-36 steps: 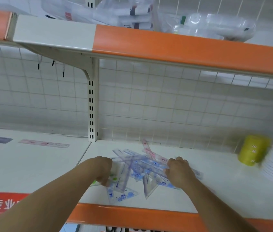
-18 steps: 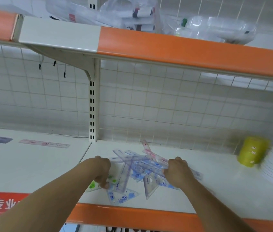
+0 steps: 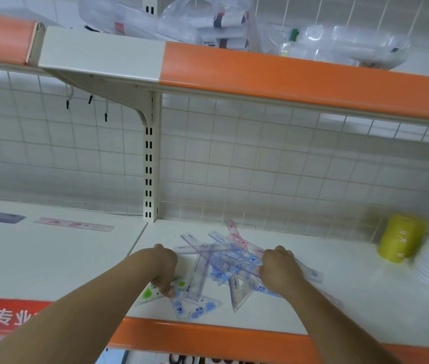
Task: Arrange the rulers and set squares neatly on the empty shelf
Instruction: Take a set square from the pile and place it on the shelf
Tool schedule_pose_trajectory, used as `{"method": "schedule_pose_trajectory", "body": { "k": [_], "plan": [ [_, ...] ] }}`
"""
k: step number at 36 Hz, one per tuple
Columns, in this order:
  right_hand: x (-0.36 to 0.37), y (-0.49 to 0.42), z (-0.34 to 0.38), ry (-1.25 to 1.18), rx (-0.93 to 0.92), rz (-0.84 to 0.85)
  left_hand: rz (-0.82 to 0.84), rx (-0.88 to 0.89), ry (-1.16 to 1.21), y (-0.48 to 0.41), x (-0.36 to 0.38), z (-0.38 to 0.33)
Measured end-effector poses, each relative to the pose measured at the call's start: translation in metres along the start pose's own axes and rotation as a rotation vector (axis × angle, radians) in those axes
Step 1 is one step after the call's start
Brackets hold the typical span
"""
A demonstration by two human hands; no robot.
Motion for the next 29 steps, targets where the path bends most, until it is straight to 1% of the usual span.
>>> {"method": "schedule_pose_trajectory", "body": {
  "k": [3, 13, 21, 26, 29],
  "plan": [
    [-0.002, 0.001, 0.003, 0.006, -0.012, 0.000, -0.008, 0.004, 0.018, 0.001, -0.001, 0.000],
    [0.000, 0.001, 0.003, -0.034, 0.038, 0.011, 0.031, -0.025, 0.061, 0.015, -0.003, -0.002],
    [0.000, 0.002, 0.003, -0.036, 0.043, 0.016, 0.019, -0.018, -0.024, 0.025, -0.006, 0.001],
    [-0.001, 0.004, 0.005, -0.035, 0.044, 0.017, 0.019, -0.042, 0.089, 0.027, -0.007, 0.003],
    [-0.002, 0.005, 0.005, -0.037, 0.045, 0.020, 0.054, -0.047, 0.120, 0.029, -0.008, 0.006]
  ]
}}
Point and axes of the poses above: each hand's wrist, its own y-axis away from the middle knuckle, its own x-axis out of the palm, z = x × y, the point moved 2 cm from there along -y, towards the middle knuckle, and after that the axes turned 14 degrees about -x, right-handed, at the moved point
